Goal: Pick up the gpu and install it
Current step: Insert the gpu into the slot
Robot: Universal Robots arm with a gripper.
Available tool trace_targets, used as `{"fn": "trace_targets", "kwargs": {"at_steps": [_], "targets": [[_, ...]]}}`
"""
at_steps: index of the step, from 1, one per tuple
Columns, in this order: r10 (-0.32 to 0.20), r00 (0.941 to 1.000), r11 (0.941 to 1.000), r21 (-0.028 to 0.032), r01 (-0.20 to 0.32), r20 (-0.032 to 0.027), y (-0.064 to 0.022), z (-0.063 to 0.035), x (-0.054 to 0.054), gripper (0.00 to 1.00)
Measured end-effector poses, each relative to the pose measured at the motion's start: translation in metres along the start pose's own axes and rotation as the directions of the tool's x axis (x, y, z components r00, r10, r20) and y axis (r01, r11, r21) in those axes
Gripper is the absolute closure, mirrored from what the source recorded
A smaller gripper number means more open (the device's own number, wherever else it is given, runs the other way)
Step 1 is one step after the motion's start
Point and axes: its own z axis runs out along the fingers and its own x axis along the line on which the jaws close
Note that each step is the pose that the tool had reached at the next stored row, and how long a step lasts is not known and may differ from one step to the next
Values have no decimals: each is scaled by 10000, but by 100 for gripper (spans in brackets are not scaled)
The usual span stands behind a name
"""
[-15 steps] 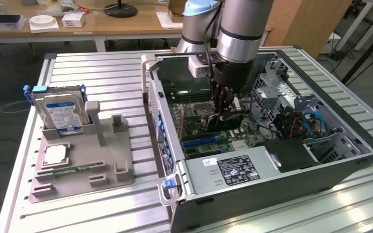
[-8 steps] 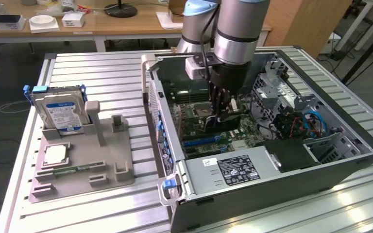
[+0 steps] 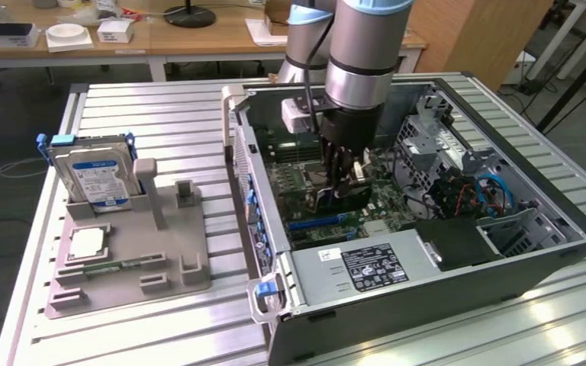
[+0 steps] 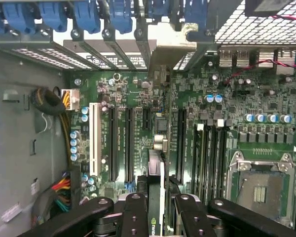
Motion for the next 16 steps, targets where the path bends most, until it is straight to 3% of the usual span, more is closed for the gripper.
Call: {"fn": "trace_targets", "kwargs": {"at_steps": [3,16], "targets": [[1,10000,10000,23,-1,-25,25,82,-10,74],[1,10000,10000,24,-1,-25,68,90,-12,74]]}}
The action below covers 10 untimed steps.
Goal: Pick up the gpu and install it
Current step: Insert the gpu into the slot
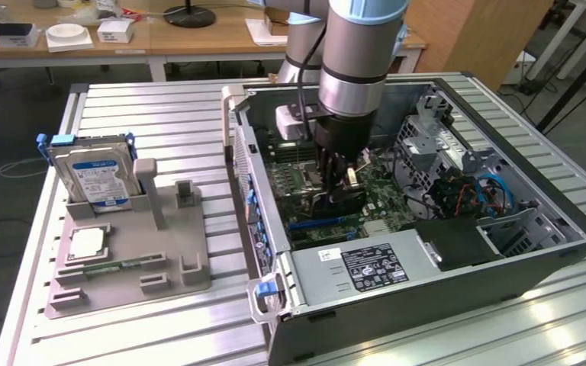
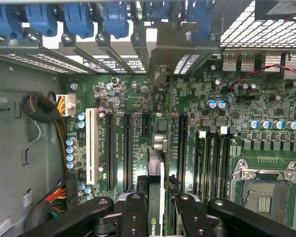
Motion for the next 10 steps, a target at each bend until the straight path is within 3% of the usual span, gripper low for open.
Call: {"fn": "trace_targets", "kwargs": {"at_steps": [10], "targets": [[-1,10000,10000,2,1,-2,38,23,-1,74]]}}
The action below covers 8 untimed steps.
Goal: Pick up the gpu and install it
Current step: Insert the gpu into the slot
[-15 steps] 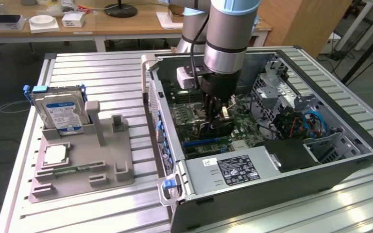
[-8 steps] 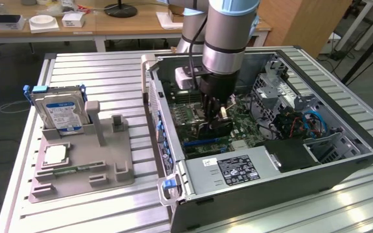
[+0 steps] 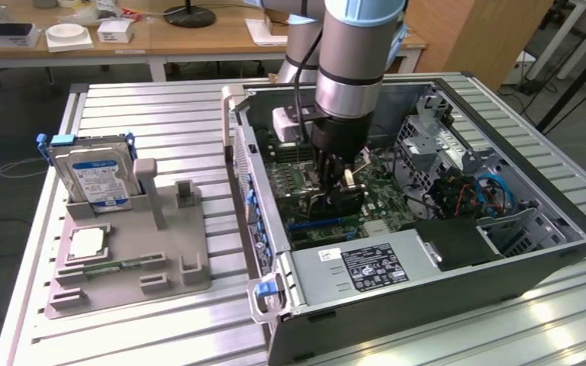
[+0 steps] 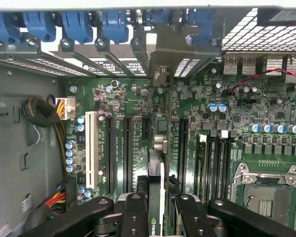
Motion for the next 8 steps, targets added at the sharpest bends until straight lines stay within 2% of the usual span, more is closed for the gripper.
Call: {"fn": "trace_targets", "kwargs": {"at_steps": [8], "targets": [[-1,10000,10000,0,1,3,-1,12,-2,74]]}}
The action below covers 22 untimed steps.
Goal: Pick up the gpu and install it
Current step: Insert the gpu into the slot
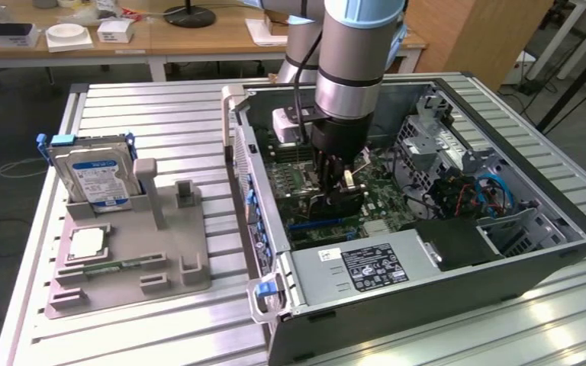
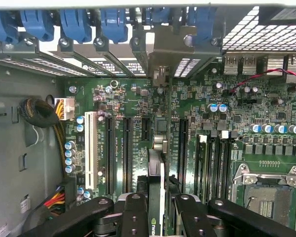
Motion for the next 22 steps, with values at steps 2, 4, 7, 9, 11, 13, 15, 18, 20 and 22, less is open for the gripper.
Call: {"fn": "trace_targets", "kwargs": {"at_steps": [2,4,7,9,11,13,15,18,20,22], "targets": [[-3,10000,10000,2,3,12,-2,1,-1,74],[-6,10000,10000,2,6,26,-3,1,-1,74],[-8,10000,10000,1,8,34,-4,0,0,74],[-10,10000,10000,4,10,33,-3,2,0,74],[-13,10000,10000,21,13,36,-4,11,0,74],[-13,10000,10000,28,13,34,-4,15,-1,74],[-12,10000,10000,30,12,36,-3,16,-7,74],[-13,10000,10000,30,13,35,-3,17,-12,74],[-12,10000,10000,30,12,34,-2,16,-14,74],[-12,10000,10000,31,12,34,2,17,-15,74]]}}
